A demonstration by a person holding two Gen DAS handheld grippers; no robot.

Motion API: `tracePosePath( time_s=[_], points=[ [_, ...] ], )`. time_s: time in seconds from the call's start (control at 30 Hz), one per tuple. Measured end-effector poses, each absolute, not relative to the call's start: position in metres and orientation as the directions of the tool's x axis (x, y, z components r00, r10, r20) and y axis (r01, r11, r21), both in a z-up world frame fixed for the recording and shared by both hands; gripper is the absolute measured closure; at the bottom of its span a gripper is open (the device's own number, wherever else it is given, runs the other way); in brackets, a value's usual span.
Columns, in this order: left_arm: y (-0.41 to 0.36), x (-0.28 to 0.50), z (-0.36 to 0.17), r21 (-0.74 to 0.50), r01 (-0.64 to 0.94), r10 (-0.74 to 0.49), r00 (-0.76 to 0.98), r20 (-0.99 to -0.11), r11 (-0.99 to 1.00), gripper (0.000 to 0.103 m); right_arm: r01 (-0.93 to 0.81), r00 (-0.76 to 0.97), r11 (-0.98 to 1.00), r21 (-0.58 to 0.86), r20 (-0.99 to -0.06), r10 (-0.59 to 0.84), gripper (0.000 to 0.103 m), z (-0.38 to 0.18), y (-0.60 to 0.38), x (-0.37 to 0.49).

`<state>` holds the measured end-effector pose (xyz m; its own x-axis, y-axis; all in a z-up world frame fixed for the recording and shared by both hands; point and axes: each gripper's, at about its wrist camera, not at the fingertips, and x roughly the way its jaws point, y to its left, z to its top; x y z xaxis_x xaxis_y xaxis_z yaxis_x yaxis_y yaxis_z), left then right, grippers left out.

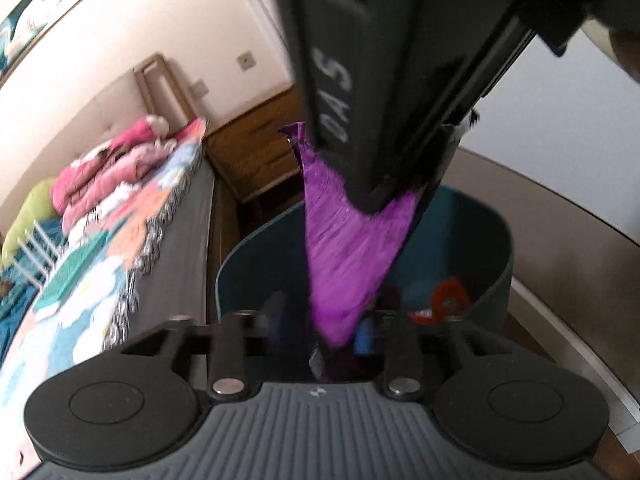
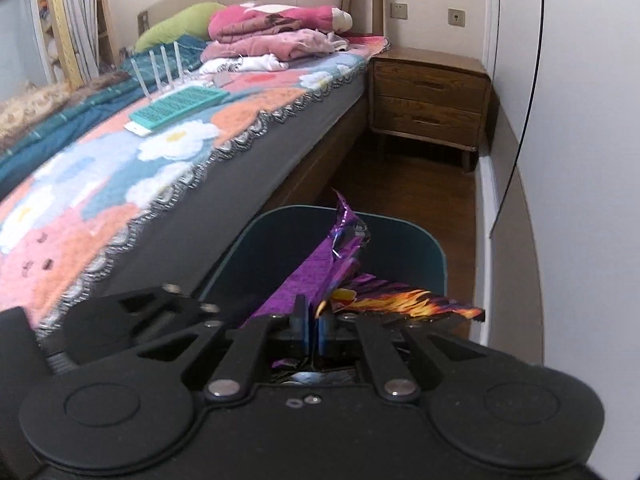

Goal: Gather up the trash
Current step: 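Carry the purple bag with both tools up over the wastebasket, then open both tools to drop the purple bag into the wastebasket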

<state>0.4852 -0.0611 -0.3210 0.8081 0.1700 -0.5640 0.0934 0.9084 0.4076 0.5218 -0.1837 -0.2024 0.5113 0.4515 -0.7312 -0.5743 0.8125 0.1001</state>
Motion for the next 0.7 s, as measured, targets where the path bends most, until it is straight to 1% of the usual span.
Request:
tracePosePath(
  time_s=[0.03, 0.07, 0.17, 0.2, 0.27, 0.3, 0.37, 0.4, 0.5, 0.57, 0.7],
  points=[
    [-0.058, 0.479, -0.320, 0.393, 0.089, 0.162, 0.812, -0.561, 0.915, 0.030, -0.575, 0.512, 0.814, 0.089, -0.736, 0.442, 0.101, -0.205, -0.182, 0.523],
    [-0.053, 0.474, -0.318, 0.372, 0.086, 0.147, 0.818, -0.556, 0.924, 0.023, -0.574, 0.516, 0.816, 0.072, -0.742, 0.428, 0.101, -0.208, -0.179, 0.524],
    [-0.035, 0.462, -0.311, 0.269, 0.091, 0.090, 0.802, -0.590, 0.959, 0.022, -0.563, 0.497, 0.821, 0.102, -0.751, 0.434, 0.100, -0.219, -0.177, 0.529],
    [-0.028, 0.458, -0.308, 0.232, 0.080, 0.076, 0.800, -0.596, 0.969, 0.022, -0.545, 0.501, 0.832, 0.110, -0.752, 0.428, 0.099, -0.223, -0.178, 0.530],
    [-0.012, 0.449, -0.302, 0.144, 0.057, 0.042, 0.795, -0.605, 0.988, 0.022, -0.535, 0.484, 0.834, 0.133, -0.762, 0.431, 0.090, -0.231, -0.179, 0.532],
    [-0.004, 0.446, -0.300, 0.102, 0.044, 0.028, 0.793, -0.609, 0.994, 0.022, -0.536, 0.478, 0.834, 0.129, -0.769, 0.426, 0.089, -0.235, -0.179, 0.532],
    [0.014, 0.448, -0.297, 0.039, 0.012, 0.014, 0.792, -0.611, 0.999, 0.022, -0.544, 0.485, 0.833, 0.100, -0.773, 0.409, 0.082, -0.240, -0.179, 0.528],
    [0.020, 0.446, -0.294, 0.010, -0.004, 0.010, 0.789, -0.614, 1.000, 0.022, -0.546, 0.484, 0.833, 0.092, -0.777, 0.403, 0.081, -0.240, -0.180, 0.526],
    [0.030, 0.446, -0.290, -0.011, -0.041, 0.025, 0.786, -0.618, 0.999, 0.022, -0.553, 0.493, 0.828, 0.093, -0.765, 0.414, 0.070, -0.231, -0.190, 0.518],
    [0.032, 0.445, -0.286, -0.011, -0.055, 0.037, 0.785, -0.618, 0.998, 0.022, -0.554, 0.511, 0.828, 0.083, -0.751, 0.418, 0.054, -0.221, -0.197, 0.512],
    [0.031, 0.436, -0.275, -0.016, -0.073, 0.048, 0.794, -0.607, 0.997, 0.022, -0.555, 0.553, 0.829, 0.071, -0.713, 0.431, 0.047, -0.198, -0.213, 0.496]
  ],
)
